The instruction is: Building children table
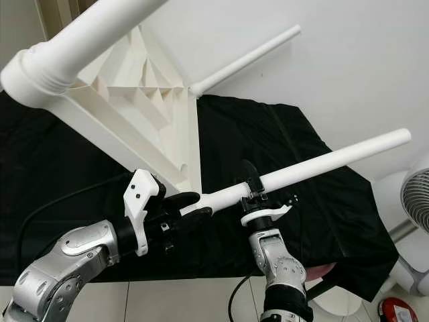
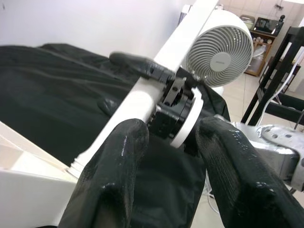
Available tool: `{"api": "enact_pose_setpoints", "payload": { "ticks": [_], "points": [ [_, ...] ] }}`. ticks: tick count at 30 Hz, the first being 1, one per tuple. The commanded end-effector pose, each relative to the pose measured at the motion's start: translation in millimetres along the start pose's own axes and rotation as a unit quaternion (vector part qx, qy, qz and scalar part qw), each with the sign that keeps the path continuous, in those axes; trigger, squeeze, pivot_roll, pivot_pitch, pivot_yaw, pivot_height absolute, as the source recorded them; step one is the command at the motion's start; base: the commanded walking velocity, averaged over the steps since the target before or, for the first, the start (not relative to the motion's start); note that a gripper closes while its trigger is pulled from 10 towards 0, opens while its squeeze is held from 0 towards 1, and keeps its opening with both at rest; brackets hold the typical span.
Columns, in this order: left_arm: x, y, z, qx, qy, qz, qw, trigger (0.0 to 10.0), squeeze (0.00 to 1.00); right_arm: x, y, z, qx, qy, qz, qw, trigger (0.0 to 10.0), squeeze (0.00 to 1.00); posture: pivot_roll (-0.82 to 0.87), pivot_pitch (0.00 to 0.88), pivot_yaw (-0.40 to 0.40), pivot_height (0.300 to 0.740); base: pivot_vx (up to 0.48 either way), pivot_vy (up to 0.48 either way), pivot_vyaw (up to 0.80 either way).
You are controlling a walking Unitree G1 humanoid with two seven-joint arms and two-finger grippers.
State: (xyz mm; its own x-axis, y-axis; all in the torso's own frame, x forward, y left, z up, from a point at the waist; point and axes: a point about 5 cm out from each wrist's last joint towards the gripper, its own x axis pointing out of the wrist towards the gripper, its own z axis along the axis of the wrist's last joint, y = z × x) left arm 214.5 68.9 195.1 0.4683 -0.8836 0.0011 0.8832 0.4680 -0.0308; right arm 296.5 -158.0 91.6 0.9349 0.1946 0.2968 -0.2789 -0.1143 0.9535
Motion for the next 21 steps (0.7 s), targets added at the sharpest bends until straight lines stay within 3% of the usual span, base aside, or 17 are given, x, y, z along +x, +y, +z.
{"api": "enact_pose_setpoints", "payload": {
  "ticks": [1, 3, 9, 11, 13, 17, 18, 21],
  "points": [
    [0.8, -3.6, -1, -0.005, 0.004, -0.011, 1.0, 10.0, 0.0, -13.7, -18.6, 2, 0.022, -0.015, -0.047, 0.999, 10.0, 0.0, 0.03, 0.0, -0.109, 0.74, 0.0, 0.0, 0.0],
    [-1.1, -4.0, -2, -0.008, 0.008, -0.009, 1.0, 10.0, 0.0, -19.4, -22.0, 14, 0.043, -0.062, -0.049, 0.996, 10.0, 0.0, 0.03, 0.0, -0.101, 0.74, 0.0, 0.0, 0.0],
    [-2.3, -5.2, -2, -0.012, 0.009, -0.009, 1.0, 10.0, 0.0, -23.7, -22.4, 24, 0.047, -0.098, -0.046, 0.993, 10.0, 0.0, 0.03, 0.0, -0.097, 0.74, 0.0, 0.0, 0.0],
    [-2.2, -5.5, -2, -0.014, 0.01, -0.008, 1.0, 10.0, 0.0, -26.2, -25.2, 29, 0.026, -0.121, -0.06, 0.991, 10.0, 0.0, 0.02, 0.0, -0.095, 0.74, 0.0, 0.0, 0.0],
    [-1.2, -5.8, -3, -0.018, 0.011, -0.009, 1.0, 10.0, 0.0, -33.6, -30.6, 47, -0.041, -0.175, -0.113, 0.977, 10.0, 0.0, 0.02, 0.0, -0.092, 0.74, 0.0, 0.0, 0.0],
    [-0.9, -6.5, -3, -0.021, 0.012, -0.009, 1.0, 10.0, 0.0, -37.2, -31.1, 60, -0.071, -0.212, -0.142, 0.964, 10.0, 0.0, 0.02, 0.001, -0.089, 0.74, 0.0, 0.0, 0.0],
    [-0.9, -6.7, -4, -0.024, 0.013, -0.01, 1.0, 10.0, 0.0, -37.8, -31.1, 68, -0.084, -0.232, -0.162, 0.955, 10.0, 0.0, 0.02, 0.0, -0.084, 0.74, 0.0, 0.0, 0.0],
    [-1.0, -7.0, -4, -0.027, 0.013, -0.011, 0.999, 10.0, 0.0, -38.1, -30.6, 73, -0.093, -0.242, -0.171, 0.95, 10.0, 0.0, 0.02, 0.0, -0.084, 0.74, 0.0, 0.0, 0.0]
  ]
}}
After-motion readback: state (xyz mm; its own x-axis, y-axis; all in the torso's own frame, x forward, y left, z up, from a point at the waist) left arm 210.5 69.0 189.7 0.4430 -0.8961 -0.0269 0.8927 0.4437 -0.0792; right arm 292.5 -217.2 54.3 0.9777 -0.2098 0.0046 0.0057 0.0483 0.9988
